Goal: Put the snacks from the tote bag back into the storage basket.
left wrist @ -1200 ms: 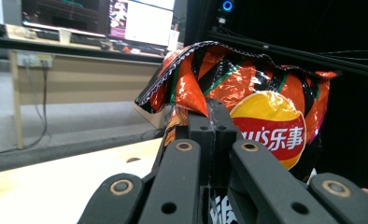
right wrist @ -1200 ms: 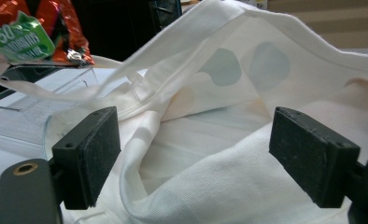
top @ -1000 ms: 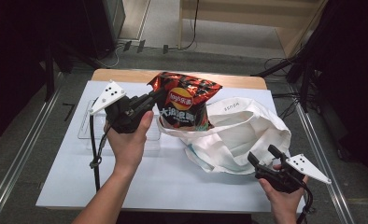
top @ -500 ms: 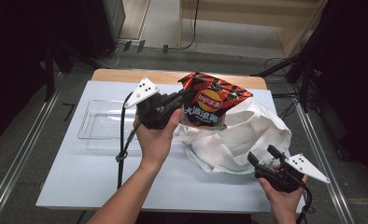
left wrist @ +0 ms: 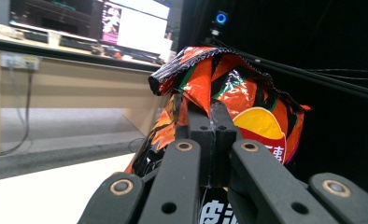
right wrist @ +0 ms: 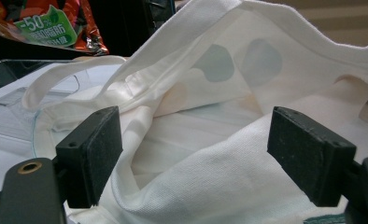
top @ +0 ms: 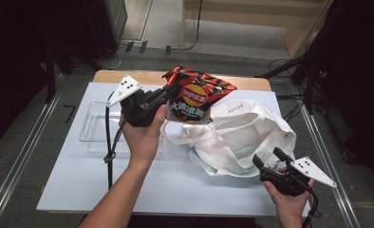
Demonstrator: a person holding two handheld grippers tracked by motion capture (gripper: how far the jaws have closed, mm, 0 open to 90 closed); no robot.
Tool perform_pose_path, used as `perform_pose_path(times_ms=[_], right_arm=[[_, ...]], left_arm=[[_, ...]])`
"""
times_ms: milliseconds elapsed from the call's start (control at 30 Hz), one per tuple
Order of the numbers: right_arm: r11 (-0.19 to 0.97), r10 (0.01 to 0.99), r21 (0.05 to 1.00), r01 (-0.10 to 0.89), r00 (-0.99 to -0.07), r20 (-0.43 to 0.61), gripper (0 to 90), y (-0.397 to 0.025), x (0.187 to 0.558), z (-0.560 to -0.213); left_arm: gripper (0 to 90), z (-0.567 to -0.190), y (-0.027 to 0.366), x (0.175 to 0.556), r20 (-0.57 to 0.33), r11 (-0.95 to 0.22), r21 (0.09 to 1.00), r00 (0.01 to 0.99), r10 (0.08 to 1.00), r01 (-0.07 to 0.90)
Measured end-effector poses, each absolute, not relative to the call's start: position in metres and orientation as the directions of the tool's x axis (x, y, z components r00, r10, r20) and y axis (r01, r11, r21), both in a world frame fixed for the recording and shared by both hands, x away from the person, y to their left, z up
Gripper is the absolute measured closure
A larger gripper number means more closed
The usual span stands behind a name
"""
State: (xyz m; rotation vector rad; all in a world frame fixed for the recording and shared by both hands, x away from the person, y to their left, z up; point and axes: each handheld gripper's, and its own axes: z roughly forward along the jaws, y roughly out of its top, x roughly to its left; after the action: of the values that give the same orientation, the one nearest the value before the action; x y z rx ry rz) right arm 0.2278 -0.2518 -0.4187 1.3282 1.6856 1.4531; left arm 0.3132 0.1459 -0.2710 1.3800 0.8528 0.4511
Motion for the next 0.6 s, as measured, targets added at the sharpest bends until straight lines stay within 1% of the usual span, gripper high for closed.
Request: perform_pose_path(times_ms=[600], right_arm=[[-0.048,0.910,0.943,0.329,-0.376,0.178,18.3,-0.247,0.228,-0.420]], left_arm=[[90.0,-0.272,0.205,0.311,-0.269,0.205,0.963,0.547,0.793,0.177]])
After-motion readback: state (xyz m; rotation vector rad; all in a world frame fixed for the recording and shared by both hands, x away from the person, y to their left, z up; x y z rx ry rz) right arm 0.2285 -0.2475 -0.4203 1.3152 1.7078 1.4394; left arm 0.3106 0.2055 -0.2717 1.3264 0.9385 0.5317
